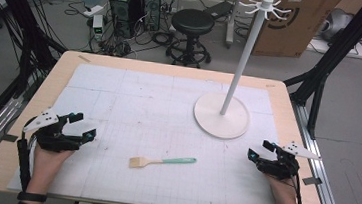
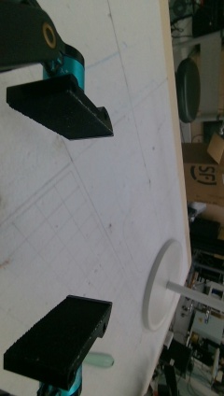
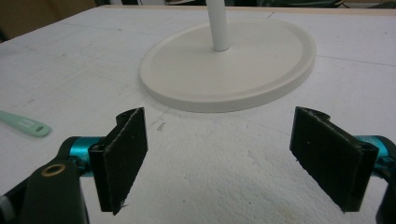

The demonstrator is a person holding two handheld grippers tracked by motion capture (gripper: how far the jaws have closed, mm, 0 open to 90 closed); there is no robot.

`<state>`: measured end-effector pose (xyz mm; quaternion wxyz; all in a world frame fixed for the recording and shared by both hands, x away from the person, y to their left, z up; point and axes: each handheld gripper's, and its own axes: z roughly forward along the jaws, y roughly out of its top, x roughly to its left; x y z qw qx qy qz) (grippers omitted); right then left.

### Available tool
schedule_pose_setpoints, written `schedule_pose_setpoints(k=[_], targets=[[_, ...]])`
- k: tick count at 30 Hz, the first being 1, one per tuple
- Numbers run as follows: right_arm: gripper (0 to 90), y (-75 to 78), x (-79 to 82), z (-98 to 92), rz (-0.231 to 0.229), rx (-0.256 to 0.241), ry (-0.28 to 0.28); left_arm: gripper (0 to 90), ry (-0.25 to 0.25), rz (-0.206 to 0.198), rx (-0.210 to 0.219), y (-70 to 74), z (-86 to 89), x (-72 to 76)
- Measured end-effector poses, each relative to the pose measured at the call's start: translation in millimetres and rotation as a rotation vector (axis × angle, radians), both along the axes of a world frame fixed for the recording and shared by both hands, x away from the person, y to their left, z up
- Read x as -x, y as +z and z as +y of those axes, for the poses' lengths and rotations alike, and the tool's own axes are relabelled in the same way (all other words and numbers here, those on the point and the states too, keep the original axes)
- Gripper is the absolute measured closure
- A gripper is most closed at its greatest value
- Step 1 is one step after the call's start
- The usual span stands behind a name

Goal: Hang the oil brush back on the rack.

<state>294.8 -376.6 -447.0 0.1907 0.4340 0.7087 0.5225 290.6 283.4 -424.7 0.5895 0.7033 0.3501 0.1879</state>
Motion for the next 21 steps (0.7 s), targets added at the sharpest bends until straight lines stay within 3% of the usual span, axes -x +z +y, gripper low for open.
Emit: schedule_pose_setpoints(k=[9,16,21], targets=[[18.6,-0.3,-1.1,-1.7,0.006,-0.013,-0.009,14.5,-0.135,0.010,0.024,12.6,-35.9,-6.7],[18.6,-0.3,-1.2,-1.2,0.006,-0.005,-0.005,14.6,-0.221,0.015,-0.012,19.3,-67.6,-14.5],[18.6,-0.3,-1.5,-1.3,0.009,-0.006,0.000,14.7,-0.293,0.026,-0.081,21.6,-96.7,-18.9]])
